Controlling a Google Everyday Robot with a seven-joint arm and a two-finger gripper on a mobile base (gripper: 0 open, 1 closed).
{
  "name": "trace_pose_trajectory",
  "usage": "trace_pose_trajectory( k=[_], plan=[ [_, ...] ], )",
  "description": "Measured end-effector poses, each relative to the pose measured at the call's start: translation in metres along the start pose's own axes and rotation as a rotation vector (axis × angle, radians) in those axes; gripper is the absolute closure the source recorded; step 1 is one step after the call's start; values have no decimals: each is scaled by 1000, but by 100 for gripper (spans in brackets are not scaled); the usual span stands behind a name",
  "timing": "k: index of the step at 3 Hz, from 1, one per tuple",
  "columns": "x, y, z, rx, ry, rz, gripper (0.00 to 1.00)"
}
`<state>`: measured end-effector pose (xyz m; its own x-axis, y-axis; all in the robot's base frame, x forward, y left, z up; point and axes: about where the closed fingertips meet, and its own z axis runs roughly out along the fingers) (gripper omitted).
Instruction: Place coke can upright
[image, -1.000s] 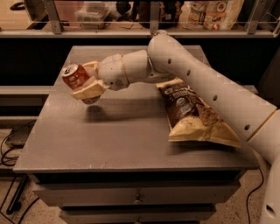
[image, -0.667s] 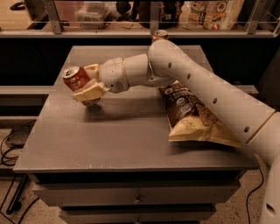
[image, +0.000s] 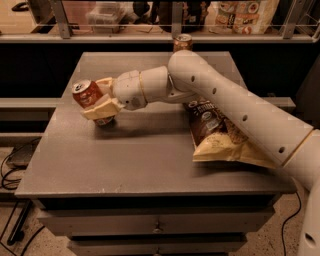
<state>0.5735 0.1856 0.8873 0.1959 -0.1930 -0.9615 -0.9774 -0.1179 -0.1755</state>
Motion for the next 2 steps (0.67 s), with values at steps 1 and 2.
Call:
trace_pose_trajectory(
  k=[1,2],
  plan=[
    [1,1,3,8,45,-19,84],
    [3,3,5,12,79,-26,53]
  ],
)
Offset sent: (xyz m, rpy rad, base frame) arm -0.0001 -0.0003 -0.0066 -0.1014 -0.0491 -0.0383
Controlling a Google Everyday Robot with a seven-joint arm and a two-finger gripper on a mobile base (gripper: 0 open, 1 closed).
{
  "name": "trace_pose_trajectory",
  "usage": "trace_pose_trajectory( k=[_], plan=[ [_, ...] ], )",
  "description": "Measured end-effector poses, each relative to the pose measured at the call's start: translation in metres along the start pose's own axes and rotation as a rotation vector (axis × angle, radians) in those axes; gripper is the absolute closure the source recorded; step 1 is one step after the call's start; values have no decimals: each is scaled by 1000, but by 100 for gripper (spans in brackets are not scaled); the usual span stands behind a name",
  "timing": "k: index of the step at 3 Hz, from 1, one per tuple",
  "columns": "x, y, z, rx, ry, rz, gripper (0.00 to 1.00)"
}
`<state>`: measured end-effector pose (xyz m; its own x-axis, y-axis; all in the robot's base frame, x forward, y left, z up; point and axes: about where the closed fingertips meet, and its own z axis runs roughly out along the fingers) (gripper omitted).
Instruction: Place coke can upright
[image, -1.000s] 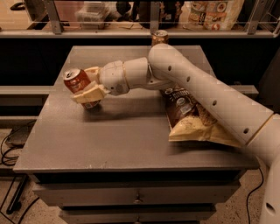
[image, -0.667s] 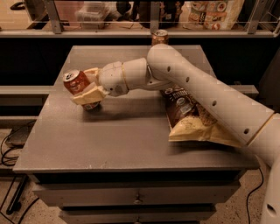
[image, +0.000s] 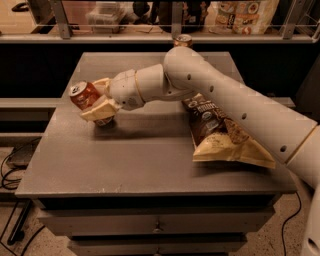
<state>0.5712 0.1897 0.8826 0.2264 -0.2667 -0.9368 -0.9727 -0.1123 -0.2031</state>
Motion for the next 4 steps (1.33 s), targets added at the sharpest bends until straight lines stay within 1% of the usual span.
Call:
trace_pose_trajectory(
  k=[1,2,3,4],
  plan=[
    [2,1,2,0,10,2,30],
    [7,2,6,0,-3,17,1],
    [12,3,7,6,-26,35,0],
    [12,3,7,6,-27,35,0]
  ],
)
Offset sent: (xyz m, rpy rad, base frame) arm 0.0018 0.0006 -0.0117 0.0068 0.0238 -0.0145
